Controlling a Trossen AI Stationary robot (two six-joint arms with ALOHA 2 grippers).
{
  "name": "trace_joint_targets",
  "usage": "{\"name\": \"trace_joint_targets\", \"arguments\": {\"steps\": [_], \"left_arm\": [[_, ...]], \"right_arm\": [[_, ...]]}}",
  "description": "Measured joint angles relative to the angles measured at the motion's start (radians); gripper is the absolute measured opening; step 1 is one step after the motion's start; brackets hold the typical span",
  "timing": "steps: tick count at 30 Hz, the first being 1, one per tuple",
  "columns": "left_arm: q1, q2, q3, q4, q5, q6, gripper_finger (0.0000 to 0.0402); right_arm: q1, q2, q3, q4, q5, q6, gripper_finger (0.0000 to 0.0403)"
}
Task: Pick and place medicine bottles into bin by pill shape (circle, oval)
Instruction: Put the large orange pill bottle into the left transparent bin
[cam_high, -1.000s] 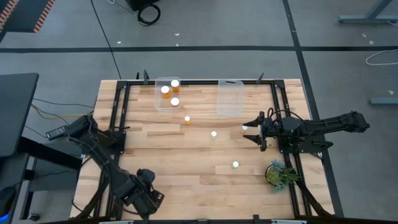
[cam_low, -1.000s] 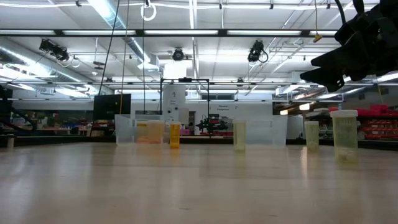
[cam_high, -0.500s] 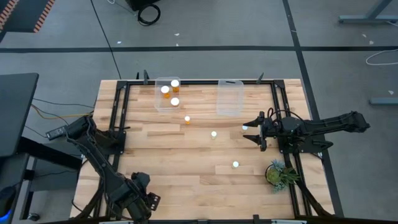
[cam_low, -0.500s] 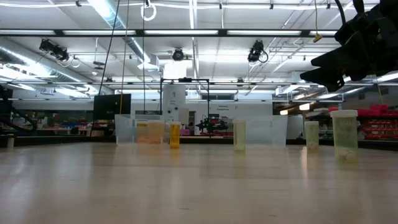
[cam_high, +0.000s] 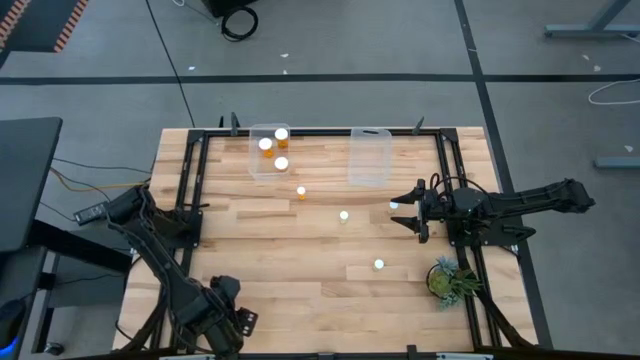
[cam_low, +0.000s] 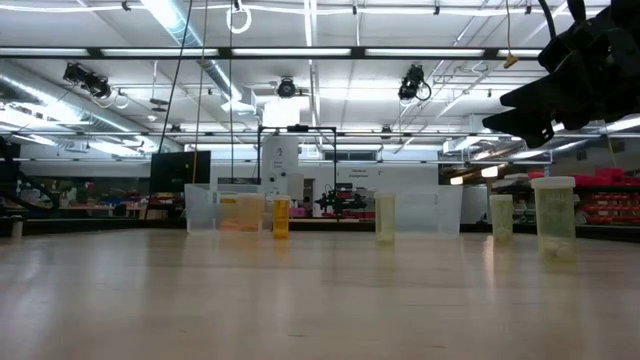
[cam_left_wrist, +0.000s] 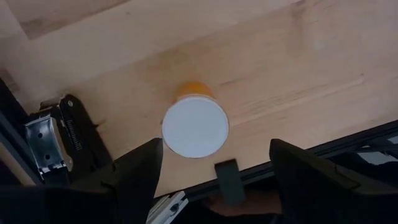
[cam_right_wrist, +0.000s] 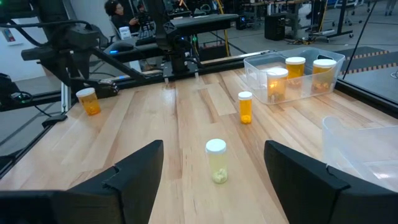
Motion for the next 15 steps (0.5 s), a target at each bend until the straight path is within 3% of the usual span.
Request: {"name": "trace_joint_targets", "arguments": {"steps": [15], "left_arm": [[-0.010,0.046,0.000,0.013,0.063,-0.009,0.0302]], "right_arm": [[0.000,0.000,0.000,0.000,0.000,0.000,0.0284]]}}
